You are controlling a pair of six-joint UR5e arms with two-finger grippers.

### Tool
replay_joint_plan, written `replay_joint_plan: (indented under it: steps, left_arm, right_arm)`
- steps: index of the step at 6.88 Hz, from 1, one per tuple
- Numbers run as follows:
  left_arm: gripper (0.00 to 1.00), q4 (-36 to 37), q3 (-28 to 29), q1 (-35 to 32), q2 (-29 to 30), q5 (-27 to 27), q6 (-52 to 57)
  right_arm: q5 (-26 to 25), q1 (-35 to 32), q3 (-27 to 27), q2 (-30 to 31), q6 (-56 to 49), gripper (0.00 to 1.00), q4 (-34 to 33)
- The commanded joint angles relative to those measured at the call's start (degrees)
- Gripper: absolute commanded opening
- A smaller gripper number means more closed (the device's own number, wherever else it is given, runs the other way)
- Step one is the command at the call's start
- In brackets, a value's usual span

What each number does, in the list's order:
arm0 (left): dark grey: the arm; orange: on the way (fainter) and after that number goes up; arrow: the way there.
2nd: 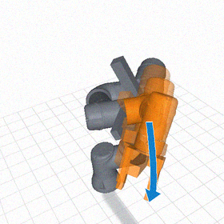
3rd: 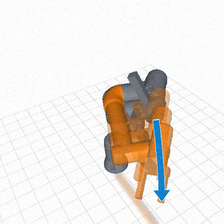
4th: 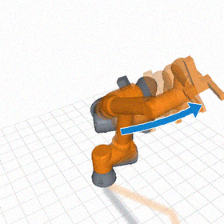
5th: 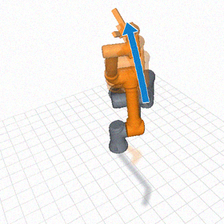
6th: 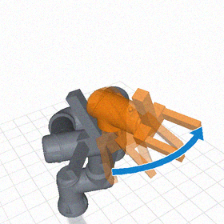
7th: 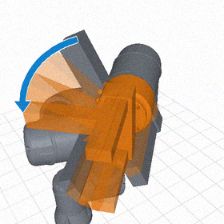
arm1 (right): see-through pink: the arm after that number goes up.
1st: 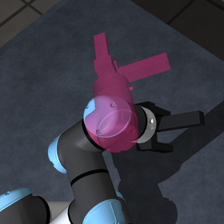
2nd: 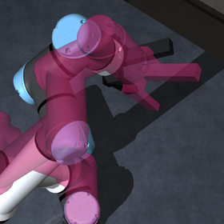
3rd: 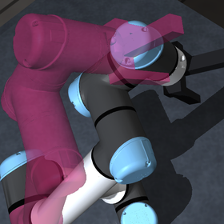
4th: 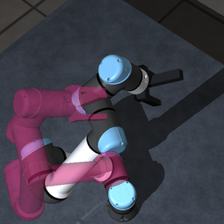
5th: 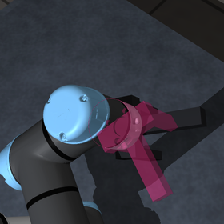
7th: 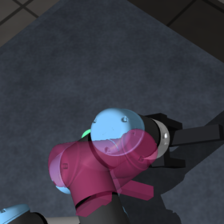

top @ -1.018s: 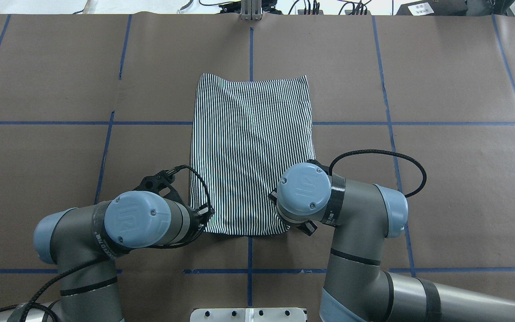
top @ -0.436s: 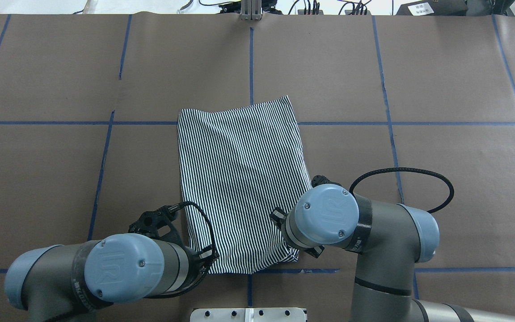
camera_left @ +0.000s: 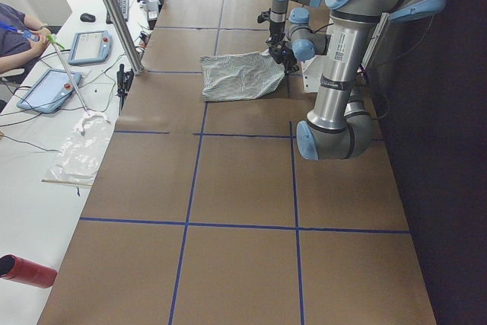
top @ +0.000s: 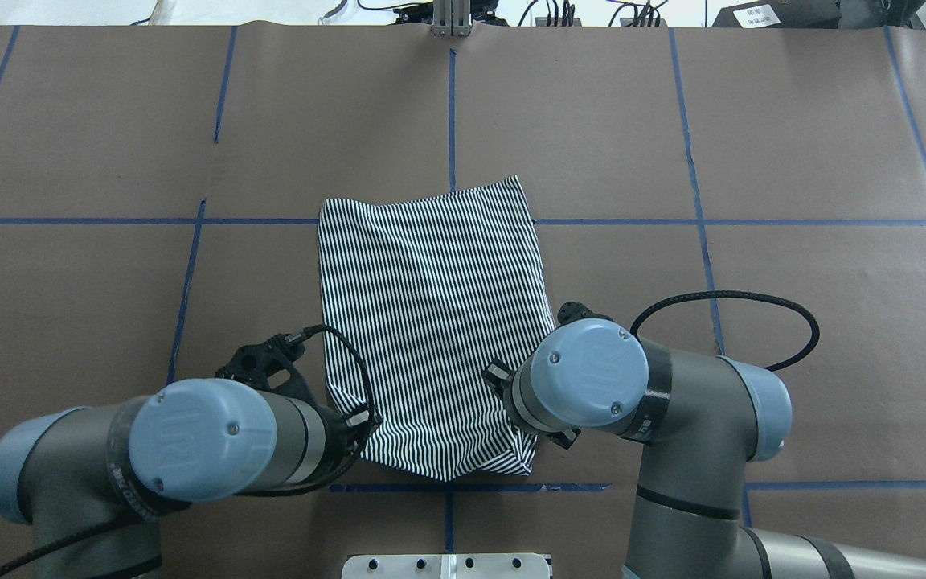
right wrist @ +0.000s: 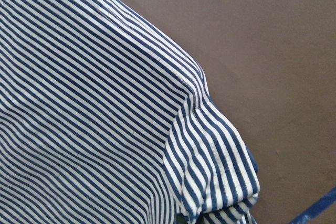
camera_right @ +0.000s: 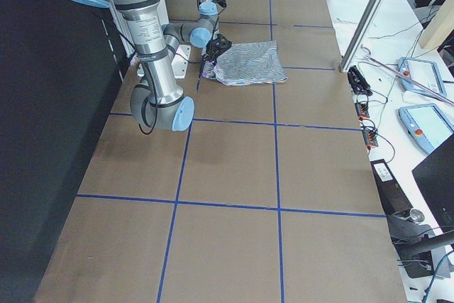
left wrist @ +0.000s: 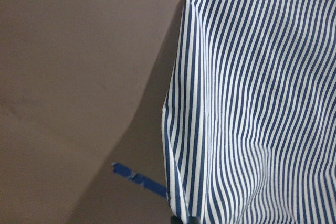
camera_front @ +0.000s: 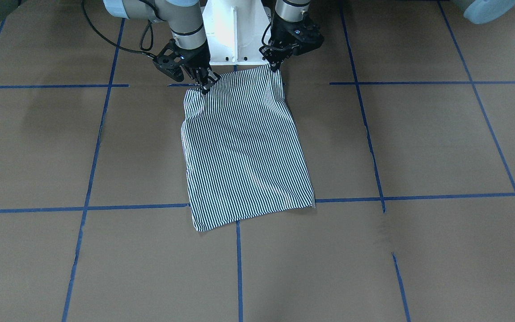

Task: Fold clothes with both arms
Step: 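Lift the near edge and fold it over toward the far edge with both grippers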

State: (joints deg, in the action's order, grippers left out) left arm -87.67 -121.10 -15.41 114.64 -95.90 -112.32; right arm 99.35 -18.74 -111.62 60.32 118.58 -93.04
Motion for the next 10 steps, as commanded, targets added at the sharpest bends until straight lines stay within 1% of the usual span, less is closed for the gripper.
replay_joint_plan:
  steps: [1, 2, 3, 4, 5, 6, 7, 9, 10]
  left_arm:
    - [0.0, -0.13, 0.51, -7.49, 1.71, -0.42, 4.78]
    - [0.0, -0.57, 1.91, -9.88, 1.81, -0.34, 5.61]
    - [0.0, -2.31, 4.97, -11.56, 2.69, -0.25, 6.49]
    - [0.0, -6.33, 9.26, -13.4, 3.48, -0.25, 8.24]
    - [0.0, -11.16, 13.74, -14.03, 3.49, -0.25, 8.26]
    - [0.0, -13.21, 15.35, -14.47, 3.49, -0.25, 8.43]
    - [0.0, -13.4, 15.46, -14.74, 3.49, -0.25, 8.61]
    - [0.0, -13.58, 15.63, -16.31, 3.57, -0.25, 8.35]
    - [0.0, -16.01, 19.38, -18.84, 5.05, -0.25, 7.47]
  right_arm:
    - [-0.03, -6.63, 1.39, -2.65, -4.48, 0.0, 0.66]
    - [-0.03, -9.01, 5.14, -5.01, -5.19, 0.0, 2.93]
    - [-0.03, -10.77, 12.4, -9.12, -5.54, 0.0, 6.52]
    - [-0.03, -12.27, 19.26, -12.38, -5.98, 0.0, 10.99]
    - [-0.03, -13.59, 23.86, -14.5, -6.6, 0.0, 13.48]
    - [-0.03, -14.74, 28.6, -16.61, -7.47, 0.0, 15.68]
    - [-0.03, -15.18, 32.13, -17.59, -7.66, 0.0, 17.7]
    - [-0.03, -15.36, 33.48, -17.78, -8.01, 0.0, 17.72]
    - [-0.12, -16.15, 34.53, -18.12, -8.27, 0.1, 18.07]
